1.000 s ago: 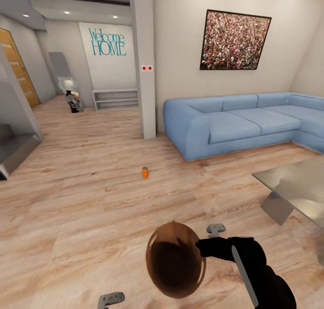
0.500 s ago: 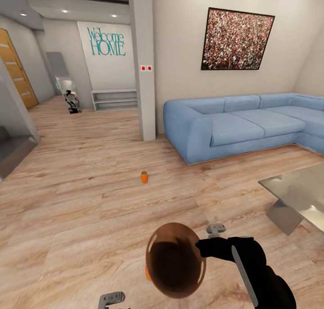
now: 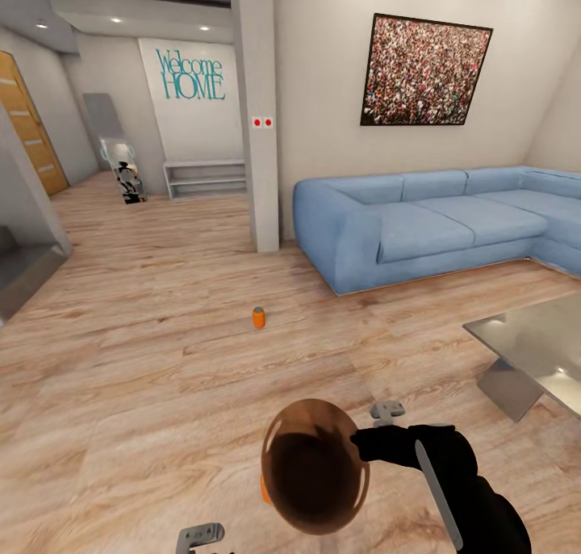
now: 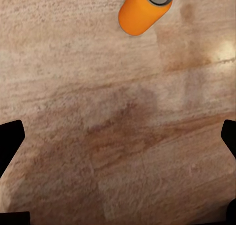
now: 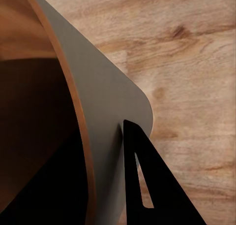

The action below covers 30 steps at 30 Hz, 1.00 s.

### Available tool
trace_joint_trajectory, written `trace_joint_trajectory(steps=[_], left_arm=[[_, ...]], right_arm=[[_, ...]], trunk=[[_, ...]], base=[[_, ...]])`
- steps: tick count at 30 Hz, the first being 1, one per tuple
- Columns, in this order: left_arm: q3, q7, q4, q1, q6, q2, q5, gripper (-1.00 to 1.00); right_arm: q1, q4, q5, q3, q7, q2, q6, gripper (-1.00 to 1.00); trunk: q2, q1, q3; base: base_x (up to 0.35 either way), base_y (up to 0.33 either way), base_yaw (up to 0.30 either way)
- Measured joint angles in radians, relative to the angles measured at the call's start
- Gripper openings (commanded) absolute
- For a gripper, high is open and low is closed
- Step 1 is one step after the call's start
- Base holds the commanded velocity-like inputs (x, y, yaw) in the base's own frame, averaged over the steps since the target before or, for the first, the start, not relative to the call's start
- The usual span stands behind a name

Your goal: Put the three can of soda from the living room inside the tash can in the kitchen.

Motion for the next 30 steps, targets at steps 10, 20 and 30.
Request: trace_joint_trajectory(steps=[10,20,30], left_arm=[[-0.004,-0.004,0.002,0.0,-0.001,0.0,-0.004,1.0],[-0.008,-0.011,0.0,0.0,0.0,0.001,-0.006,1.0],[-0.005,-0.009,0.002,0.0,0.0,0.003,-0.006,1.0]], right_arm=[[0.0,0.0,-0.001,0.0,0.0,0.0,-0.001,-1.0],[0.0,0.0,-0.004,-0.001,0.001,-0.001,-0.002,-1.0],[0.0,0.0,0.001,-0.001,0.0,-0.001,-0.003,-1.0]], trunk=[[0.0,0.0,0.0],[0.0,0.0,0.0],[0.0,0.0,0.0]], base=[[0.026,0.0,0.0],[0.072,0.0,0.0],[0.177,0.0,0.0]])
